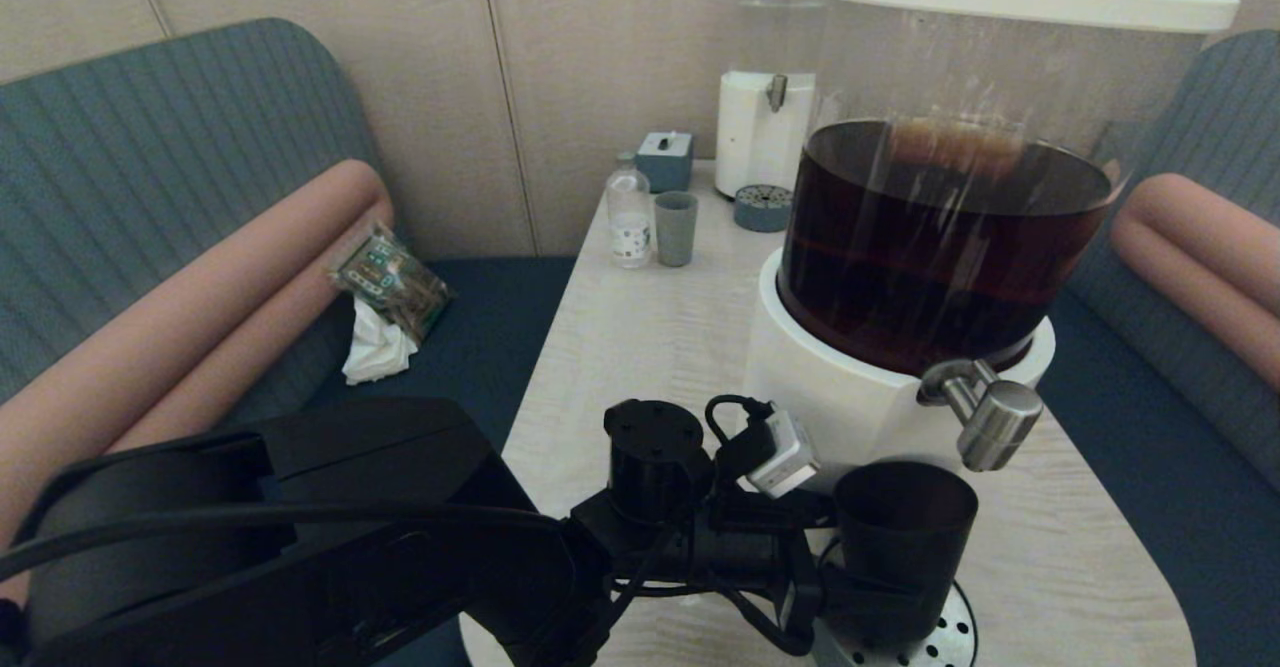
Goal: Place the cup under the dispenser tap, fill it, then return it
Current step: Place it under the water dispenser
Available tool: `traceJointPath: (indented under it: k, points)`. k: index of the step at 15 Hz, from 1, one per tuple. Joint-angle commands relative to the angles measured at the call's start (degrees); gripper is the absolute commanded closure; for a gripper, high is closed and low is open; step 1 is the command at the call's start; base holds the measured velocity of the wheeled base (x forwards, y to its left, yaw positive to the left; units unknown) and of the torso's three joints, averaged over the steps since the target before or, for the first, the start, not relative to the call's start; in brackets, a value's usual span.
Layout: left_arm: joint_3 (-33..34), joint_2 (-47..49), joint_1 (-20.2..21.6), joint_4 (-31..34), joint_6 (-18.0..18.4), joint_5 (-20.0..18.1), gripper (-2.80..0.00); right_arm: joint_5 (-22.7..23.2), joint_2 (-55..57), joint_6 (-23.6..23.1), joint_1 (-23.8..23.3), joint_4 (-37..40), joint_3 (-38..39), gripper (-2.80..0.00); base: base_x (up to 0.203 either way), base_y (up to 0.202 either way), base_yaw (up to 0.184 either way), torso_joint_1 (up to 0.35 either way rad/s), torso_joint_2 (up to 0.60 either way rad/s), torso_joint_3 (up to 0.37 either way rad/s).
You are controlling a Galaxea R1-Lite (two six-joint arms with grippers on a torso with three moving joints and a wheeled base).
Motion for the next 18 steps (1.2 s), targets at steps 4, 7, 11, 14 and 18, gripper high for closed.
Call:
traceJointPath:
  k: [4,7,11,14,18]
  points:
    - [-0.09,0.20,0.02,-0.36,-0.03,-0.25,0.00,0.01,-0.29,-0.01,0.00,-0.02,0.44,0.00,0.000,0.000,0.000,0.000,0.00,0.000]
    - [-0.09,0.41,0.02,-0.41,-0.03,-0.25,0.00,0.01,-0.29,-0.01,0.00,-0.02,0.44,0.00,0.000,0.000,0.000,0.000,0.00,0.000]
    - [-0.32,0.93,0.02,-0.41,-0.03,-0.25,0.00,0.01,-0.29,-0.01,0.00,-0.02,0.44,0.00,0.000,0.000,0.000,0.000,0.00,0.000]
    - [-0.18,1.14,0.02,-0.41,-0.03,-0.25,0.00,0.01,-0.29,-0.01,0.00,-0.02,0.44,0.00,0.000,0.000,0.000,0.000,0.00,0.000]
    - [-0.27,1.28,0.02,-0.41,-0.03,-0.25,0.00,0.01,-0.29,-0.01,0.00,-0.02,0.44,0.00,0.000,0.000,0.000,0.000,0.00,0.000]
